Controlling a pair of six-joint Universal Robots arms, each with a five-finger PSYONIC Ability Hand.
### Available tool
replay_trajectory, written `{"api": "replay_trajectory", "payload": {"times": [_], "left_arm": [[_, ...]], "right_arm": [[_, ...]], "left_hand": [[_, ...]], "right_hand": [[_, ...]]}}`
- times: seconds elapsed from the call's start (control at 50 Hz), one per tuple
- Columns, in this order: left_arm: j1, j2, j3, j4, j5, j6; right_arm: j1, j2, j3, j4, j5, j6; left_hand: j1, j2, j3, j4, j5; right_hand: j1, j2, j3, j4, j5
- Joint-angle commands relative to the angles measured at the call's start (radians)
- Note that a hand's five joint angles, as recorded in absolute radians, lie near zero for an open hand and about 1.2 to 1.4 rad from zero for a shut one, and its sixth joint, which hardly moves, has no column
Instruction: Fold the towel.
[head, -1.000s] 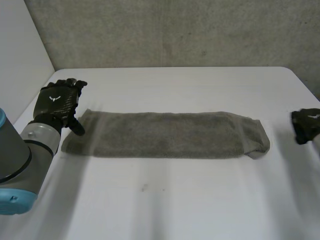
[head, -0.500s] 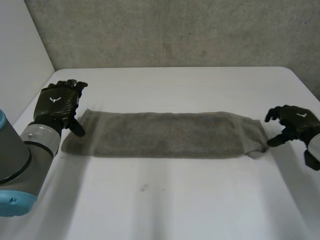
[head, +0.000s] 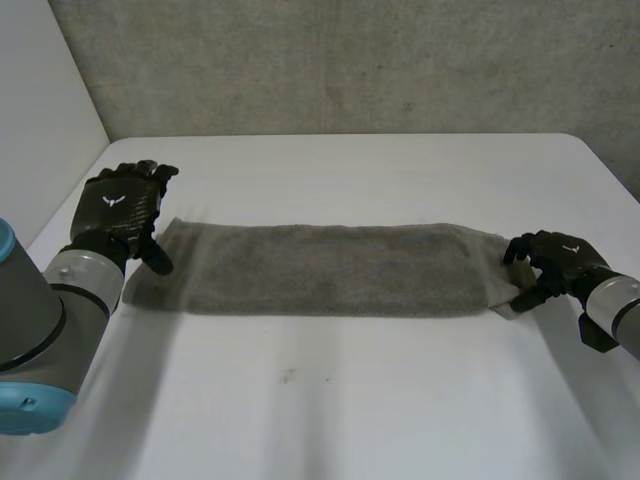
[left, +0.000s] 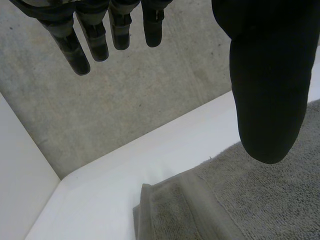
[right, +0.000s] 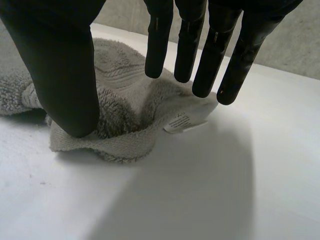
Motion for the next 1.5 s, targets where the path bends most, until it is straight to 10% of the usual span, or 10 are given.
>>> {"api": "replay_trajectory", "payload": {"times": [0.02, 0.18, 0.8, 1.24, 1.5], "left_arm": [[-0.001, -0.001, -0.001, 0.0, -0.001, 0.0], [-0.001, -0.002, -0.001, 0.0, -0.001, 0.0], [-0.001, 0.007, 0.001, -0.001, 0.0, 0.001], [0.002, 0.04, 0.001, -0.001, -0.001, 0.001], [0.002, 0.034, 0.002, 0.0, 0.0, 0.001]], "right_arm": [[0.001, 0.031, -0.013, 0.0, 0.001, -0.001], [0.001, 0.061, -0.038, 0.002, 0.03, -0.002], [-0.142, -0.136, -0.09, 0.086, 0.314, -0.498], [0.79, 0.09, -0.496, 0.078, 0.372, -0.509], [0.97, 0.31, -0.541, 0.071, 0.279, -0.509]], "left_hand": [[-0.003, 0.01, 0.005, 0.008, -0.027], [-0.003, 0.01, 0.005, 0.008, -0.027], [-0.003, 0.01, 0.005, 0.008, -0.027], [-0.003, 0.01, 0.005, 0.008, -0.027], [-0.003, 0.01, 0.005, 0.008, -0.027]], "right_hand": [[0.173, 0.096, 0.115, 0.111, 0.114], [0.879, 0.801, 0.82, 0.816, 0.82], [0.88, 0.803, 0.822, 0.818, 0.821], [0.88, 0.803, 0.822, 0.818, 0.821], [0.88, 0.803, 0.822, 0.818, 0.821]]}}
